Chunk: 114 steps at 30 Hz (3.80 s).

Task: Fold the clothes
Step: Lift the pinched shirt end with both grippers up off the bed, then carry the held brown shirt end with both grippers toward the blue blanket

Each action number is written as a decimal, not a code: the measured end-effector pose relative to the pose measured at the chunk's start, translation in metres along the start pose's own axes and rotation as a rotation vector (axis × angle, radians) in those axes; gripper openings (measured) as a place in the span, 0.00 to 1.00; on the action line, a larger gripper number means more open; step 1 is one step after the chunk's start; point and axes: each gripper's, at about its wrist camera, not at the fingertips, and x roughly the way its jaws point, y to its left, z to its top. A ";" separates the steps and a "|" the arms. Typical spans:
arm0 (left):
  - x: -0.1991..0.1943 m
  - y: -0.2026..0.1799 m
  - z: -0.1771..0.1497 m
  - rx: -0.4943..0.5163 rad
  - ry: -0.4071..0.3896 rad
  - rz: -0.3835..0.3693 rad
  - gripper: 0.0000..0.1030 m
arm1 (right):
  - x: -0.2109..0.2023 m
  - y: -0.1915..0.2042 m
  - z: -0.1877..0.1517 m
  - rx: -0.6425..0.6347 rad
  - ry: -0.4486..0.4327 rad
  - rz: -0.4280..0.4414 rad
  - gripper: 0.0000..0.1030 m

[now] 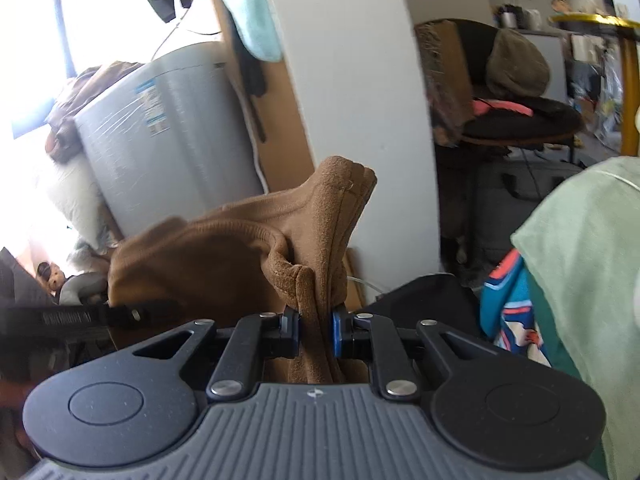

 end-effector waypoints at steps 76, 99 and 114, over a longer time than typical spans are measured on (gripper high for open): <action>0.292 0.111 -0.005 0.101 0.089 -0.186 0.08 | 0.243 -0.189 -0.061 -0.027 -0.071 -0.244 0.14; 0.400 0.188 0.006 -0.134 0.184 -0.073 0.14 | 0.374 -0.202 -0.064 -0.119 0.114 -0.401 0.17; 0.394 0.200 0.012 -0.167 0.182 -0.027 0.77 | 0.358 -0.204 -0.042 -0.092 0.037 -0.392 0.46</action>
